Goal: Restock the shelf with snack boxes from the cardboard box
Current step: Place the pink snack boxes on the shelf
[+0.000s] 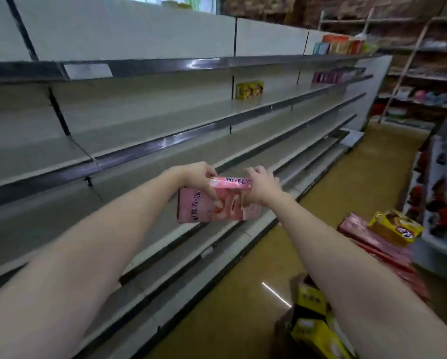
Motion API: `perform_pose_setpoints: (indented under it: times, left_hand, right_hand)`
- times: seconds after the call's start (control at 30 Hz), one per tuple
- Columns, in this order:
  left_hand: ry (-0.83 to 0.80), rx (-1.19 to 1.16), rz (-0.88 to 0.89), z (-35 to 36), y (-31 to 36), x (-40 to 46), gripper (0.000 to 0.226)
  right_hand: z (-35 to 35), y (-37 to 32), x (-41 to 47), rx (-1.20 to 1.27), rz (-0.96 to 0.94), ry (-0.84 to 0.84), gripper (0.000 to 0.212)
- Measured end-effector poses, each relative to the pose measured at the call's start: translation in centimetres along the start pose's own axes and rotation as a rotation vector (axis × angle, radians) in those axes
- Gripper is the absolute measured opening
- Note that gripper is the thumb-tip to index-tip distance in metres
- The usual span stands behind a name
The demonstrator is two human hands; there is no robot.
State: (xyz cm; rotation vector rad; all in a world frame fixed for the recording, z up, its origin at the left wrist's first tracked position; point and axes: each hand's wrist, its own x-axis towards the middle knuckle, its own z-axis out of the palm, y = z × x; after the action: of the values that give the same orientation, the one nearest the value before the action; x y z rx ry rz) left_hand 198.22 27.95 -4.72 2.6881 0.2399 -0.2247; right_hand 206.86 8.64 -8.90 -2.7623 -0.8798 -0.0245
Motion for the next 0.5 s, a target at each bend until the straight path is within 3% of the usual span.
perform_pose_setpoints:
  times: [0.13,0.27,0.33,0.43,0.5]
  left_hand:
    - [0.064,0.214,0.015,-0.8,1.0,0.3,0.058]
    - [0.240,0.330,0.028,-1.2,0.0,-0.3,0.075]
    - [0.343,0.183,0.011,-1.4,-1.0,-0.9,0.098]
    - [0.437,-0.269,-0.078,-1.3,-2.7,-1.4,0.125]
    - [0.499,-0.504,-0.141,-0.9,-3.3,-1.6,0.128]
  right_hand:
    - [-0.7,-1.3,0.8,0.017,-0.154,-0.202,0.065]
    - [-0.6,-1.0,1.6,0.095,-0.117,-0.226,0.055]
    - [-0.4,-1.0,1.8,0.130,-0.093,-0.190,0.048]
    - [-0.1,-1.1,2.1,0.172,-0.059,-0.127,0.034]
    - [0.0,-1.2,2.4,0.252,-0.028,-0.146,0.046]
